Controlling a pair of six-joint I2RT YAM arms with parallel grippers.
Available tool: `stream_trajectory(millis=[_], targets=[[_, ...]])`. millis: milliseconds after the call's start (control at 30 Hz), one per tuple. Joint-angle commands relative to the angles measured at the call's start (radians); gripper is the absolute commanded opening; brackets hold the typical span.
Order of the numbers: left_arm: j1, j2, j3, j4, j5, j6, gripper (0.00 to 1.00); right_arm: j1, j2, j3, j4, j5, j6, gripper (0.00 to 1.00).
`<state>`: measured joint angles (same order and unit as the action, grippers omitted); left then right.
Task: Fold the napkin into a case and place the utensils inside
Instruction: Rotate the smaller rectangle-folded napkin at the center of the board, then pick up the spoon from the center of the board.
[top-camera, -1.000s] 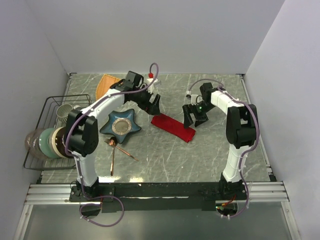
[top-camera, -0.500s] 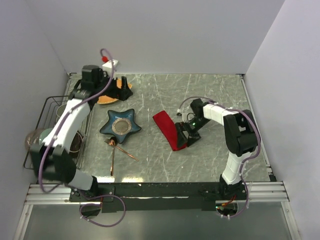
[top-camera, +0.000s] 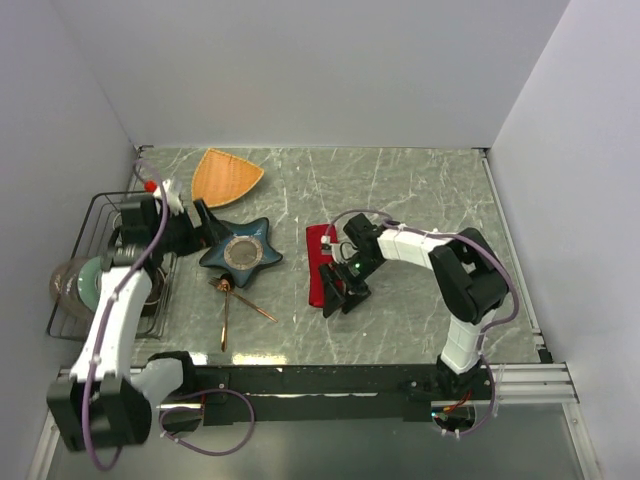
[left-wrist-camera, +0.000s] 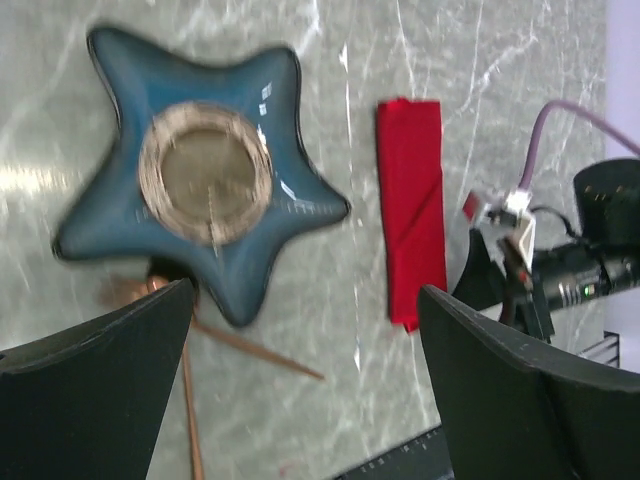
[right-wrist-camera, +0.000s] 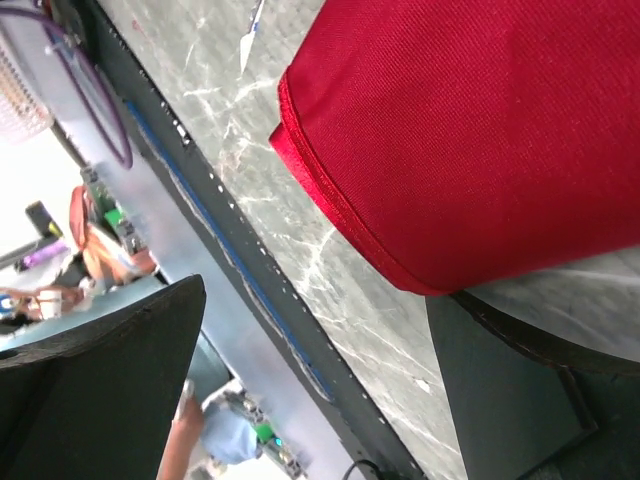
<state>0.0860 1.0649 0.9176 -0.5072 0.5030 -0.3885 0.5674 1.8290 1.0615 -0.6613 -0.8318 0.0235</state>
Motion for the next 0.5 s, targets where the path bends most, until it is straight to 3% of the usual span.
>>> stream_trajectory(millis=[0,100,200,233,300,467], targets=[[-0.002,-0.186,-0.063,-0.127,-0.091,-0.072,0.99,-0.024,-0.138,-0.046,0.017,0.112,0.015,1.00],[-0.002,-0.221,-0.117,-0.217,-0.139,-0.104,0.92,-0.063,-0.250,-0.040,-0.020,0.169,0.015,1.00],[-0.003,-0.220,-0.132,-0.251,-0.193,-0.135,0.64,-0.081,-0.329,-0.015,-0.060,0.224,-0.013,1.00],[-0.003,-0.208,-0.129,-0.264,-0.227,-0.138,0.45,-0.084,-0.350,-0.008,-0.079,0.244,-0.014,1.00],[-0.021,-0.116,-0.114,-0.309,-0.291,-0.135,0.20,-0.109,-0.367,-0.003,-0.090,0.278,-0.059,1.00],[-0.067,-0.039,-0.102,-0.363,-0.366,-0.087,0.20,-0.188,-0.398,-0.024,-0.103,0.296,-0.076,1.00]])
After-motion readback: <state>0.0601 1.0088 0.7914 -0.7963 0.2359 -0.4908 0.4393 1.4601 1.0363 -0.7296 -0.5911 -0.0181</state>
